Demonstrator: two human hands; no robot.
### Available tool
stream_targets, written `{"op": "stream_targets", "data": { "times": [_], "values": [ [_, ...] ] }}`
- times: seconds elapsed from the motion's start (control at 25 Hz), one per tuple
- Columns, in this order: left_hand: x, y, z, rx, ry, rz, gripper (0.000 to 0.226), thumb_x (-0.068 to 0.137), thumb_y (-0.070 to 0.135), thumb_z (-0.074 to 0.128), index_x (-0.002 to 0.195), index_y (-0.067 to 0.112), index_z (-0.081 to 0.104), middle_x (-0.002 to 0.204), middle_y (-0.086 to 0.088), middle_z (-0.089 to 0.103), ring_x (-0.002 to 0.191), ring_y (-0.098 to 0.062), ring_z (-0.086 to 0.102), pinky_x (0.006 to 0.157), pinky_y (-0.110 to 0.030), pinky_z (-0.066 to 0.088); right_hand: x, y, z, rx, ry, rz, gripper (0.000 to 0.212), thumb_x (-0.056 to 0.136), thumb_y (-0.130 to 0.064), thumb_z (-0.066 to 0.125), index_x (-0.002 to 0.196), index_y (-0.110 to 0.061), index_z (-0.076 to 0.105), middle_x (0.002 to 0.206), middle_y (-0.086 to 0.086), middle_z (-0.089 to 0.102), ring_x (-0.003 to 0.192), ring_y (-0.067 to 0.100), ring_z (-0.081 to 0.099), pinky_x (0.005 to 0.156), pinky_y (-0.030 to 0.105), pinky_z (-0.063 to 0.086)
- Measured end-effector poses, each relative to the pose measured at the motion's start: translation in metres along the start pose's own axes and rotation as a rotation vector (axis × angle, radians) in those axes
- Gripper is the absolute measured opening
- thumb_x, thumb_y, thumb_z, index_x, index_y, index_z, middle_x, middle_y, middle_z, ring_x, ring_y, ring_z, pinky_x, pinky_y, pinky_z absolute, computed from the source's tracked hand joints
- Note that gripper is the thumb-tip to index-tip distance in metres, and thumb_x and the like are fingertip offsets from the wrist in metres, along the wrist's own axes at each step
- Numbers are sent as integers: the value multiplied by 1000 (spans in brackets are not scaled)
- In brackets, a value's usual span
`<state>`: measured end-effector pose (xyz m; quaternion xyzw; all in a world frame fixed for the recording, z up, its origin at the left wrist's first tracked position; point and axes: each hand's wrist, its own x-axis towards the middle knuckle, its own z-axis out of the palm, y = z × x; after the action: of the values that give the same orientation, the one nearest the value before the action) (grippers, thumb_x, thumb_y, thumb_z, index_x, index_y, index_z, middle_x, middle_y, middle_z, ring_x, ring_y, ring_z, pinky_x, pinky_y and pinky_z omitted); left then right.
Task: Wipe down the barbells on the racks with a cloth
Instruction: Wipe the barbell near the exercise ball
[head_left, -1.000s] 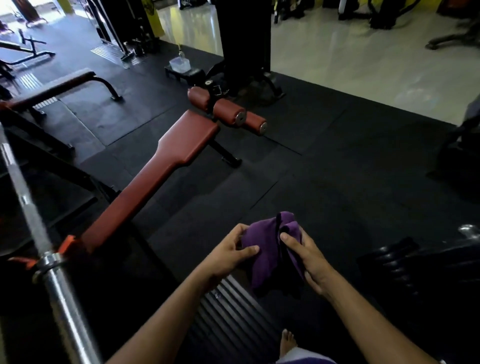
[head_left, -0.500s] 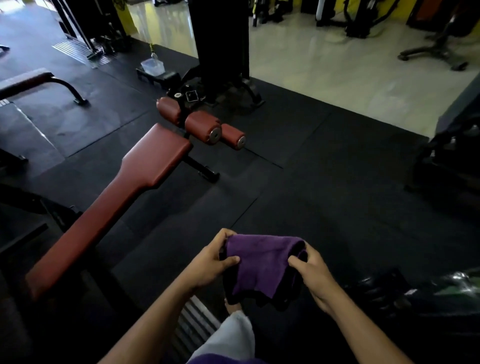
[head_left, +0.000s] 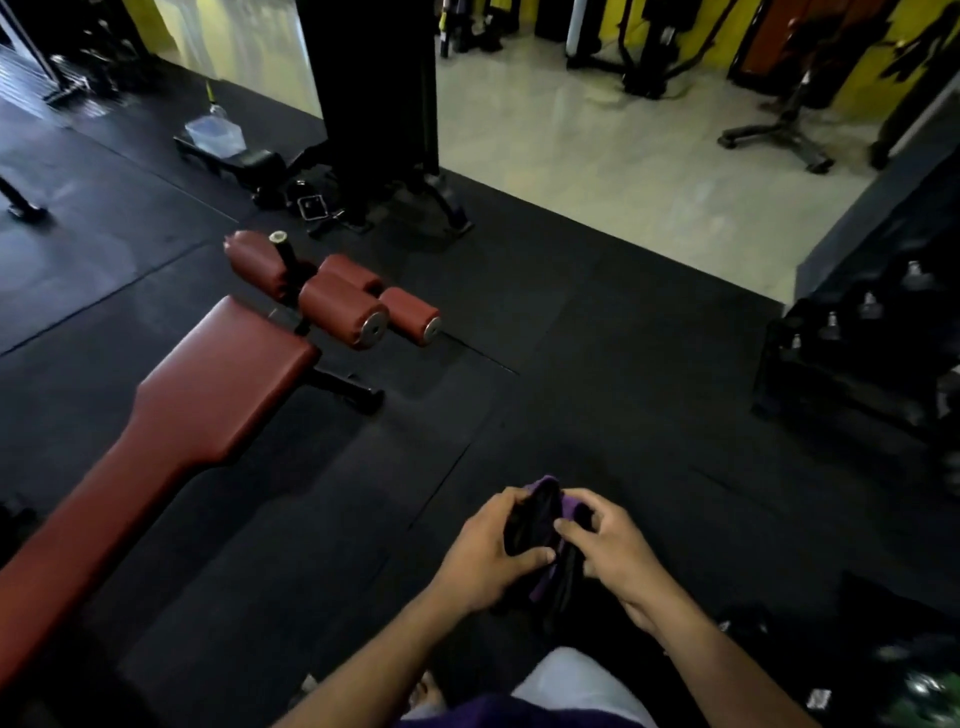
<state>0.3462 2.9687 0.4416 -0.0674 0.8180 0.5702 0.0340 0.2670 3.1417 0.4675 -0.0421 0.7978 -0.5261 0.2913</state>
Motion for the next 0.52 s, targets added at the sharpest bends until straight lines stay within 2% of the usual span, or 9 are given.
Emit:
{"op": "stream_targets", "data": {
  "times": [0.08, 0.16, 0.32, 0.44, 0.52],
  "values": [
    [38, -1, -8, -23, -19, -1, 56, 82, 37, 78, 132, 33, 54, 121, 14, 65, 113, -5, 62, 100, -38, 51, 29, -5, -9, 43, 0, 9, 23, 91, -20, 68, 107, -37, 70, 103, -4, 75, 100, 19, 72, 90, 58, 57],
    [80, 2, -13, -32, -49, 2, 59, 81, 32, 81, 134, 34, 54, 120, 15, 67, 113, -2, 62, 100, -33, 51, 62, -15, -22, 66, -2, 14, 33, 95, -14, 65, 112, -42, 68, 107, -6, 74, 103, 17, 71, 88, 57, 58],
    [171, 5, -22, 36, -156, 12, 71, 77, 17, 75, 138, 37, 46, 122, 17, 64, 115, 0, 61, 99, -29, 52, 141, -33, -58, 54, -51, 7, 54, 95, -7, 57, 121, -55, 60, 117, -11, 67, 108, 12, 67, 87, 42, 61],
    [250, 18, -41, 113, -216, 34, 67, 77, 4, 65, 135, 31, 43, 113, 13, 67, 101, 0, 66, 87, -25, 54, 208, -58, -92, -83, -66, -52, 52, 93, -14, 61, 120, -58, 56, 112, -13, 64, 98, 0, 65, 83, 26, 56],
    [310, 32, -62, 177, -242, 57, 62, 77, 3, 60, 128, 32, 41, 106, 11, 67, 90, -2, 66, 78, -24, 53, 264, -80, -117, -259, -39, -177, 39, 91, -22, 68, 117, -50, 59, 109, -15, 59, 99, -4, 60, 88, 23, 52]
  ]
}}
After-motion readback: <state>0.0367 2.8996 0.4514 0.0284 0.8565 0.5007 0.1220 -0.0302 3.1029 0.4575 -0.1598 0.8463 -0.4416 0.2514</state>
